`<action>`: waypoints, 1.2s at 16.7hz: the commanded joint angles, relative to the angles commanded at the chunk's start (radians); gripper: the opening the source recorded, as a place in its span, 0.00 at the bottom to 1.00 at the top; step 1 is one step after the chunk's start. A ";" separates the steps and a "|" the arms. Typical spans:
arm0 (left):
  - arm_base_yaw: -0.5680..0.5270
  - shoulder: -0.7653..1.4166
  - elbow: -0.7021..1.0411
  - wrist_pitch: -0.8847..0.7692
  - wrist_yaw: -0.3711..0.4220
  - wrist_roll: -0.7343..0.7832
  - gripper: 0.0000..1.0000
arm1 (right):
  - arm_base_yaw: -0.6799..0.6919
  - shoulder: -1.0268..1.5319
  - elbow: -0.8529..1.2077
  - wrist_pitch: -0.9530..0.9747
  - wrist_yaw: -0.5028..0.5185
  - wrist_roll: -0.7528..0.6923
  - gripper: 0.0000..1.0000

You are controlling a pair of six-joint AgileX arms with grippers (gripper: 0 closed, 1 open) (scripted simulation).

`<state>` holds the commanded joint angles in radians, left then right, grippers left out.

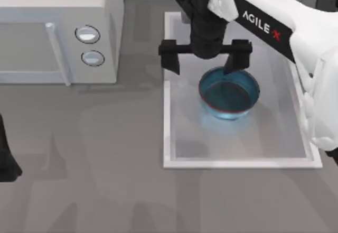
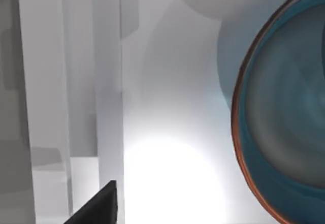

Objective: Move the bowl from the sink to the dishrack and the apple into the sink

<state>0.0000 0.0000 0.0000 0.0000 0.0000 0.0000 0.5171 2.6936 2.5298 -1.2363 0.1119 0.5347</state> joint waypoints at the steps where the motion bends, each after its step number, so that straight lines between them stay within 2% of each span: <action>1: 0.000 0.000 0.000 0.000 0.000 0.000 1.00 | -0.001 0.020 -0.002 0.023 0.000 -0.002 1.00; 6: 0.000 0.000 0.000 0.000 0.000 0.000 1.00 | -0.012 0.150 -0.020 0.175 0.000 -0.013 1.00; 11: 0.000 0.000 0.000 0.000 0.000 0.000 1.00 | -0.014 0.168 -0.023 0.194 0.000 -0.015 1.00; 20: 0.000 0.000 0.000 0.000 0.000 0.000 1.00 | -0.014 0.168 -0.023 0.194 0.000 -0.015 0.32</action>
<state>0.0000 0.0000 0.0000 0.0000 0.0000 0.0000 0.5029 2.8617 2.5067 -1.0427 0.1121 0.5202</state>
